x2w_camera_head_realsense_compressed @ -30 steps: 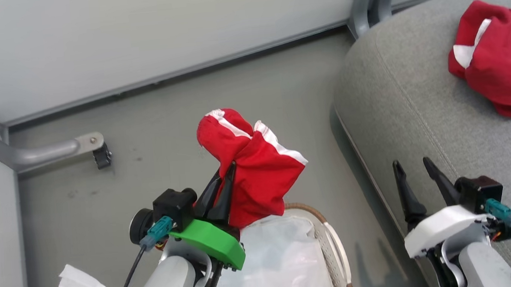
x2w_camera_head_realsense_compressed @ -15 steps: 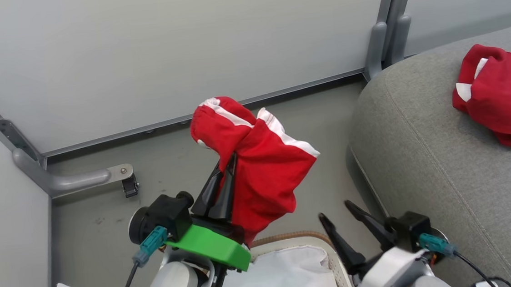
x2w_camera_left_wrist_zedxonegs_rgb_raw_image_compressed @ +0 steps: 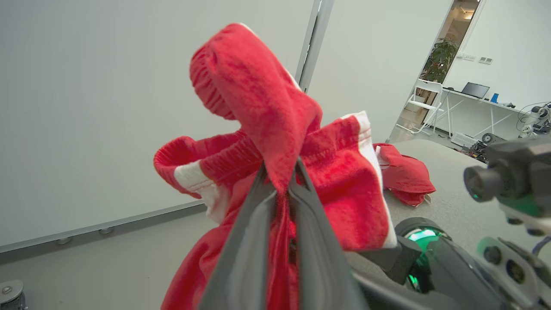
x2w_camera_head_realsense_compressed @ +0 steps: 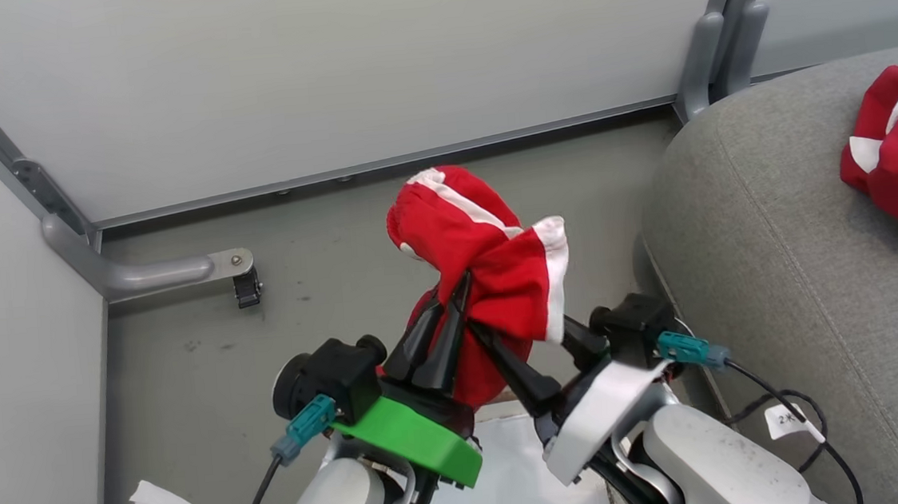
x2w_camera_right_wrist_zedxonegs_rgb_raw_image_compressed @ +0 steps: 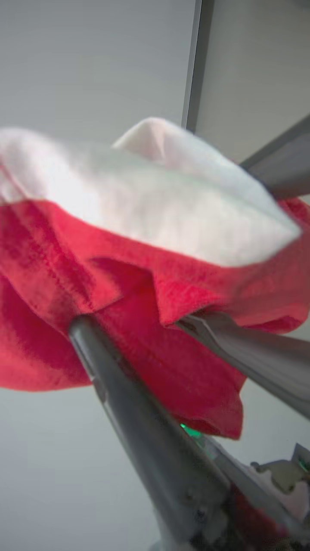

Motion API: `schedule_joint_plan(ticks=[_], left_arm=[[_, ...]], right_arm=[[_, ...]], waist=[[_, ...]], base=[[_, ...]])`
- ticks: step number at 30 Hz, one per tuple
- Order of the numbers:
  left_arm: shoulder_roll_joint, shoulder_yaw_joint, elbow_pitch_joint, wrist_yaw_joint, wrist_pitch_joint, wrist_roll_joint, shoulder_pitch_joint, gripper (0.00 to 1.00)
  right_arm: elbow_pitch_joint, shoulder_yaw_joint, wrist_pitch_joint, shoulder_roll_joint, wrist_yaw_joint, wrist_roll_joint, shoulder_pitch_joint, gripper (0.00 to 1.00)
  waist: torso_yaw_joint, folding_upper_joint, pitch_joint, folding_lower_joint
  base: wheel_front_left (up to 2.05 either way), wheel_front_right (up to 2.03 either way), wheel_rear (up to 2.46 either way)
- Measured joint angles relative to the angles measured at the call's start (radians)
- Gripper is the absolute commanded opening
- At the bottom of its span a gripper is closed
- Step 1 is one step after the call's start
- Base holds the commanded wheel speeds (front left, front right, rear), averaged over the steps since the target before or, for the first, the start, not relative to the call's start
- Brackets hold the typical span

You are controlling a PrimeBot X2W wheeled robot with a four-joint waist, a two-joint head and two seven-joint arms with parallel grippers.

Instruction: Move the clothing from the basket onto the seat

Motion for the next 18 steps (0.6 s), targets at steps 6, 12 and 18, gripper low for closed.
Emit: schedule_joint_plan(ticks=[6,12,18], left_arm=[[0.0,0.003,0.022,0.0,-0.001,-0.004,0.0,0.46],[0.0,0.03,0.04,-0.001,-0.002,0.036,0.003,1.0],[-0.001,0.033,0.058,-0.001,-0.002,0.045,0.005,1.0]], right_arm=[[-0.007,-0.033,0.0,0.01,0.0,0.001,-0.005,0.0],[-0.046,-0.114,0.0,-0.002,0.0,-0.013,0.058,0.0],[-0.081,-0.168,0.001,-0.017,0.0,-0.034,0.114,0.0]], waist=[[-0.003,0.0,0.014,0.0],[-0.063,0.0,0.017,0.0],[-0.17,0.0,0.023,0.0]], base=[[0.0,0.0,0.0],[0.0,0.0,0.0],[0.0,0.0,0.0]])
